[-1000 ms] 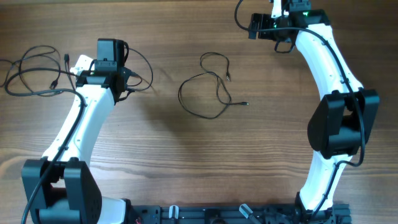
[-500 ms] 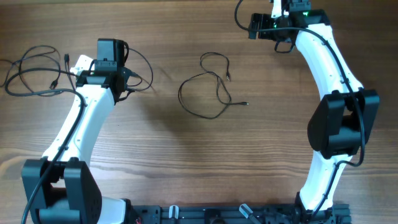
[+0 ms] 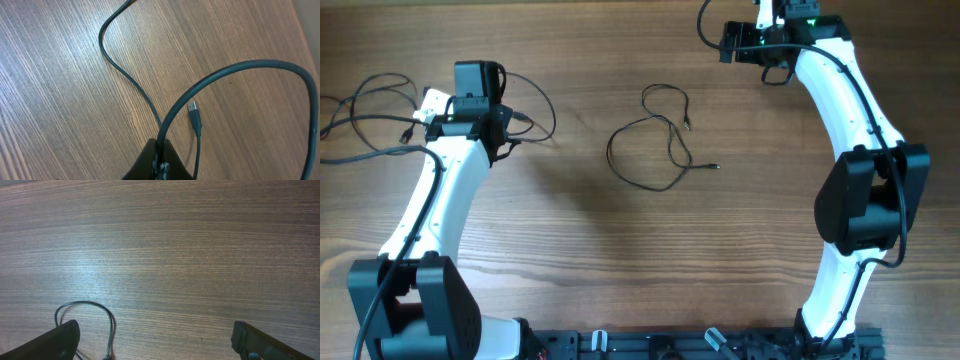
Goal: Untangle cables
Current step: 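Lower the cable at the left edge and open the left gripper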
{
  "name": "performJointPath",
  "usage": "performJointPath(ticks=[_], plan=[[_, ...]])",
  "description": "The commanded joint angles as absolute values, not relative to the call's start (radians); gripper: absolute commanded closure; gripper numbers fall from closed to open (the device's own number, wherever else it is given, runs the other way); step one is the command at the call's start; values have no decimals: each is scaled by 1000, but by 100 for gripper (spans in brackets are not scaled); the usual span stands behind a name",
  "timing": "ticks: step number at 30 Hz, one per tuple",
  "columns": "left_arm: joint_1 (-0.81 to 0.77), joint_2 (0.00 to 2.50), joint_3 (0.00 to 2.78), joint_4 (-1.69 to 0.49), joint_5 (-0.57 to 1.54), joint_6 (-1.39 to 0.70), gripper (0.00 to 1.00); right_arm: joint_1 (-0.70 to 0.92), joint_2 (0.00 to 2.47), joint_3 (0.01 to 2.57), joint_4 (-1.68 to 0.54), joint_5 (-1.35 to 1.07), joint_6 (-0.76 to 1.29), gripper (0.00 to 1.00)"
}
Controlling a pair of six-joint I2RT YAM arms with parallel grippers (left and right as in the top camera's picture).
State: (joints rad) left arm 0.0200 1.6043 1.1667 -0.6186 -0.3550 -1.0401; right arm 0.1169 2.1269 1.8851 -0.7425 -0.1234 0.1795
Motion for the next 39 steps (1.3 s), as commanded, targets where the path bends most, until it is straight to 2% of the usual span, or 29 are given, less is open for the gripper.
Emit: performJointPath(ticks=[1,9,19,24,39], plan=[[25,1595,1177,-587,-383,-1024,96,120,2128,1884,-739,-131,186,0],[42,1596,1177,-456,-383,-971,96,120,2128,1884,-739,-131,186,0],[95,1599,1177,-412,-383,-971,96,120,2128,1884,-739,-131,186,0],[101,1649,1177,-228,-384,-840,96,120,2128,1884,-739,-131,186,0],[221,1772,1177,56,-383,-837,96,120,2128,1884,-739,-131,186,0]])
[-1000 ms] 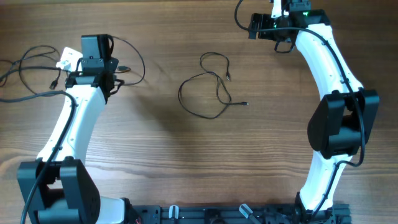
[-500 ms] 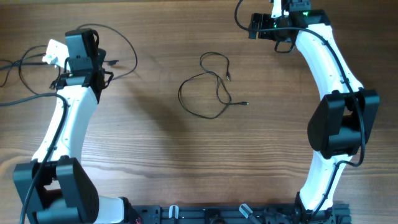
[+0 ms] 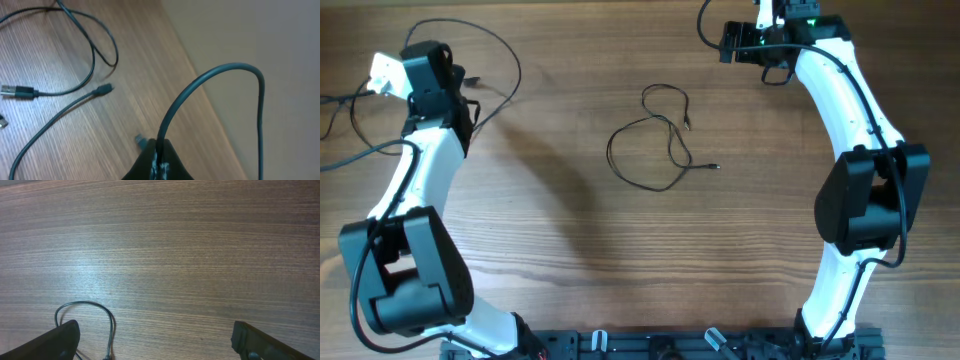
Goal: Untangle cables
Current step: 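Lower the cable at the left edge and open the left gripper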
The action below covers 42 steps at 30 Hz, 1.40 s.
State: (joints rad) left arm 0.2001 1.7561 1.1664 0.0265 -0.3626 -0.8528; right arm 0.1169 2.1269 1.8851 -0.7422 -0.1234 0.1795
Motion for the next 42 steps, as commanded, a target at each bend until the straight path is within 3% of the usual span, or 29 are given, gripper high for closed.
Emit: performJointPath(ticks=[1,17,30,31,33,34,36,42], plan=[[226,1774,1177,65,-383,-837,96,120,2128,1884,-739,-131,186,0],[234,1926,1177,177,-395,-837,96,120,2128,1884,-739,-131,186,0],[234,1998,1177,141,-422,-837,93,120,2128,1884,-739,-131,186,0],[234,1998,1177,144,-421,-837,90,120,2128,1884,-739,-131,186,0],[234,1997,1177,152,-421,-836,64,120,2128,1884,-739,-131,186,0],[234,1992,1178,167,-422,-807,47,120,2128,1884,-739,-131,186,0],[234,1953,1199,167,-448,-708,0,120,2128,1884,-739,-131,186,0],[196,1679,1205,-2,-371,-684,0,120,2128,1884,-739,-131,186,0]])
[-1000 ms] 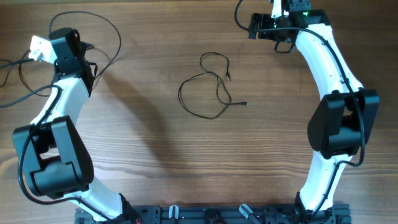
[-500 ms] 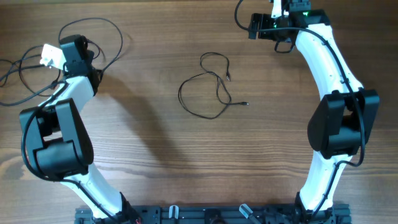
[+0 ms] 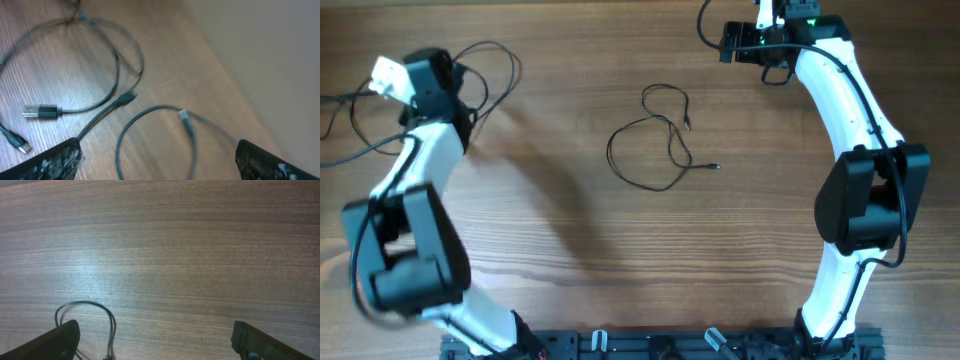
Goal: Untangle cables
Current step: 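Lower the cable at the left edge and open the left gripper, then move the left gripper to the last black cable and grasp it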
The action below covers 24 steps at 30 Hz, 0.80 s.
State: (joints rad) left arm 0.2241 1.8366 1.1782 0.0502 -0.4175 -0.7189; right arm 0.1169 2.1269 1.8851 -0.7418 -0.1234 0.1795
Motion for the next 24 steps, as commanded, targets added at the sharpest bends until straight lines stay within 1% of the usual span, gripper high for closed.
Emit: performJointPath(ticks=[1,5,7,10,11,14,18,19,21,23,24], plan=[[177,1631,1205,-38,-354,-684,0,120,2128,1884,-739,-131,186,0],[86,1505,1205,-203,-348,-685,0,120,2128,1884,-739,-131,186,0],[36,1479,1205,-262,-286,-692,0,120,2128,1884,-739,-131,186,0],[-51,1486,1205,-267,105,-692,0,120,2128,1884,-739,-131,186,0],[-84,1492,1205,-268,162,-692,0,120,2128,1884,-739,-131,186,0],[-183,1529,1205,-282,174,-692,0,120,2128,1884,-739,-131,186,0],[-294,1584,1205,-308,90,-696,0,120,2128,1884,-739,-131,186,0],[-311,1584,1205,-332,69,-698,1,120,2128,1884,-739,-131,186,0],[-326,1584,1228,-423,63,-765,1,120,2128,1884,-739,-131,186,0],[-325,1584,1268,-549,66,-774,1,120,2128,1884,-739,-131,186,0],[-326,1584,1272,-569,67,-775,1,120,2128,1884,-739,-131,186,0]])
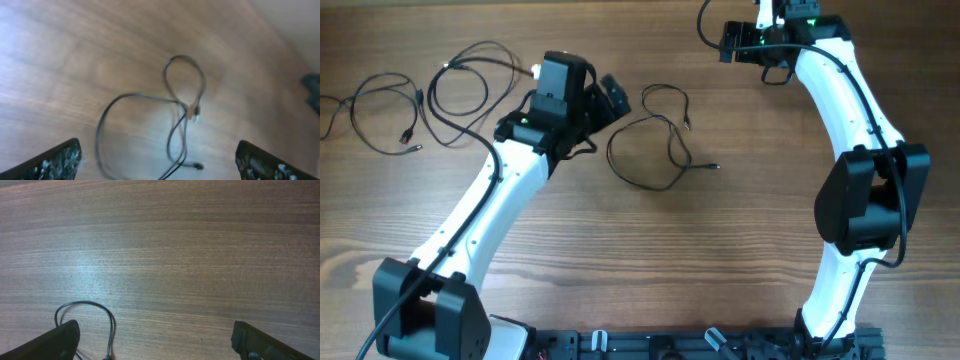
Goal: Untangle cables
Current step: 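Move the left gripper to the last black cable and grasp it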
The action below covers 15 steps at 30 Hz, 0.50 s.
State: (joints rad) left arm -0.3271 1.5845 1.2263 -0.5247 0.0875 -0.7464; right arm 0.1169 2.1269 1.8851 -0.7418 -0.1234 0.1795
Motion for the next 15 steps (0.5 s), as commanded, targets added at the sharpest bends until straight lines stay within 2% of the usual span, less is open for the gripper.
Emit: performJointPath(ticks=[1,5,11,13,15], plan=[[-326,1584,1272,-580,70,-805,0,120,2128,1884,-739,-131,186,0],[-356,1584,1272,-562,73,-912,0,120,2128,1884,-739,-131,186,0],[-435,1613,1272,-534,28,-957,1,120,2128,1884,-734,-133,187,0],[-456,1639,1272,-516,28,-962,1,120,2128,1884,-759,-213,243,0],[-471,1694,1272,-481,28,-958,4,116,2124,1885,-833,-445,315,0]])
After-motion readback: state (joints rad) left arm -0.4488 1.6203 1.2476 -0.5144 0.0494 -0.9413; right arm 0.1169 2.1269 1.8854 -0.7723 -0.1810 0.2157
